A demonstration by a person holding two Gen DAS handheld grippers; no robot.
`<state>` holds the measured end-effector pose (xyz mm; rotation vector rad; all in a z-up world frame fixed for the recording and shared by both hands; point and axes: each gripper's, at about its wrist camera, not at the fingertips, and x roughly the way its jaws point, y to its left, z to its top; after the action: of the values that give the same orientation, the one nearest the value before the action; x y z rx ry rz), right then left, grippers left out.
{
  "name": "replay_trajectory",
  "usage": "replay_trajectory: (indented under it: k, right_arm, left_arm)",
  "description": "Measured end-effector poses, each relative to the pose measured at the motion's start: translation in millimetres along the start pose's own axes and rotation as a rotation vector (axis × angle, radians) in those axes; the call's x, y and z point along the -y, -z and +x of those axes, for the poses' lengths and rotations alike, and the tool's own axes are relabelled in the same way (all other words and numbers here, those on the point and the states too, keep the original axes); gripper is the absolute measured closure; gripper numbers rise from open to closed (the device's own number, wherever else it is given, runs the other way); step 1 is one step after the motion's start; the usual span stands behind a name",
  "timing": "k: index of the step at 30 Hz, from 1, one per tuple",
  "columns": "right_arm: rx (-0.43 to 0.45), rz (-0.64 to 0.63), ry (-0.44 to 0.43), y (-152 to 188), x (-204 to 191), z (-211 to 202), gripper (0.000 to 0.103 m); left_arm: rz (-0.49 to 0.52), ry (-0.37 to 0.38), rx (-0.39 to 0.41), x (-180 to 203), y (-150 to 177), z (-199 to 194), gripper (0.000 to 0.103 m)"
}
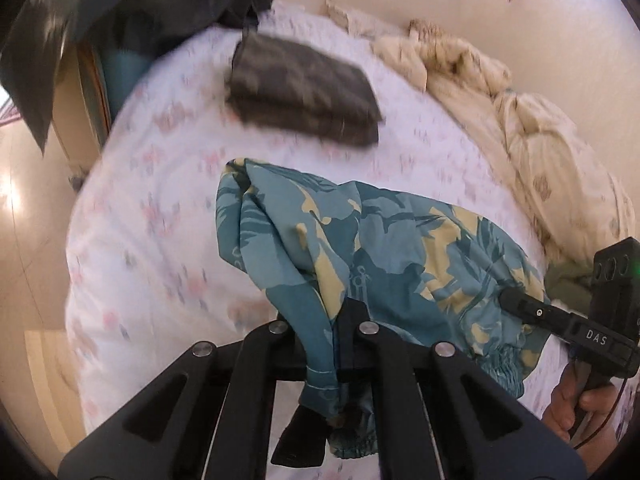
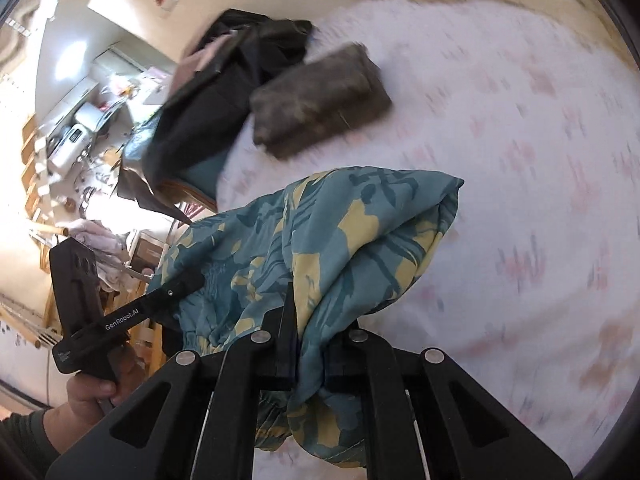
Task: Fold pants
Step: 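Lift the folded shorts with both tools and carry them onto the camo stack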
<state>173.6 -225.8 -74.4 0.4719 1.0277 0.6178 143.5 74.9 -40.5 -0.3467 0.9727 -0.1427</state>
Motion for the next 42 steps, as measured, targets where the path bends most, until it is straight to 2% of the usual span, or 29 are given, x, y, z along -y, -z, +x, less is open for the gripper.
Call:
replay_trajectory:
  k: [5, 8, 14, 17, 19, 24, 25, 26, 27, 28, 29, 30, 31, 33, 35, 39, 42]
  right_arm:
    - [0.025, -0.095, 0.019, -76, -18, 22, 0.095]
    - [0.059, -0.145, 0.029, -136, -24, 45, 0.095]
    - [0.083, -0.207, 0.094, -244, -19, 116, 0.095]
    - [0.081, -0.212, 0.123, -284, -6, 160, 0.095]
    - [0.079, -0.214, 0.134, -301, 1, 186, 0.095]
    - [0.017, -0.177, 0.172, -316, 27, 238, 0.095]
    - [0.005, -0.151, 0.167, -314, 34, 243, 0.092]
    - [-0.006, -0.116, 0.152, -312, 43, 247, 0.084]
    - [-0.020, -0.092, 0.150, -311, 50, 249, 0.077]
    - [-0.030, -0.081, 0.167, -309, 56, 250, 0.055]
    - [-0.023, -0.075, 0.193, -306, 63, 246, 0.039]
    - [-0.009, -0.075, 0.227, -304, 69, 239, 0.036]
    - [-0.001, -0.075, 0.247, -302, 73, 232, 0.035]
    - [0.008, -0.044, 0.252, -299, 81, 214, 0.035]
    - [0.015, -0.024, 0.282, -293, 80, 190, 0.035]
    - [0.043, -0.094, 0.276, -269, 49, 136, 0.035]
    - [0.087, -0.148, 0.261, -242, 14, 92, 0.035]
  left_arm:
    - [0.057, -0.023, 0.075, 4, -69, 11, 0.099]
    - [0.088, -0.032, 0.126, 3, -121, 25, 0.099]
    - [0.136, -0.091, 0.210, -13, -233, 88, 0.099]
    - [0.166, -0.124, 0.228, -25, -271, 123, 0.099]
    - [0.183, -0.139, 0.222, -34, -284, 145, 0.099]
    - [0.171, -0.196, 0.155, -60, -290, 199, 0.097]
    - [0.164, -0.210, 0.137, -64, -287, 206, 0.095]
    - [0.156, -0.217, 0.121, -67, -286, 211, 0.093]
    - [0.151, -0.245, 0.105, -71, -284, 216, 0.083]
    - [0.146, -0.274, 0.096, -74, -283, 218, 0.064]
    - [0.137, -0.302, 0.101, -78, -282, 218, 0.052]
    - [0.119, -0.334, 0.110, -83, -279, 214, 0.029]
    - [0.101, -0.350, 0.120, -88, -278, 210, 0.020]
    - [0.076, -0.343, 0.131, -93, -273, 194, 0.020]
    - [0.097, -0.370, 0.135, -91, -264, 173, 0.020]
    - [0.138, -0.418, 0.171, -82, -235, 125, 0.020]
    - [0.125, -0.363, 0.194, -68, -202, 83, 0.020]
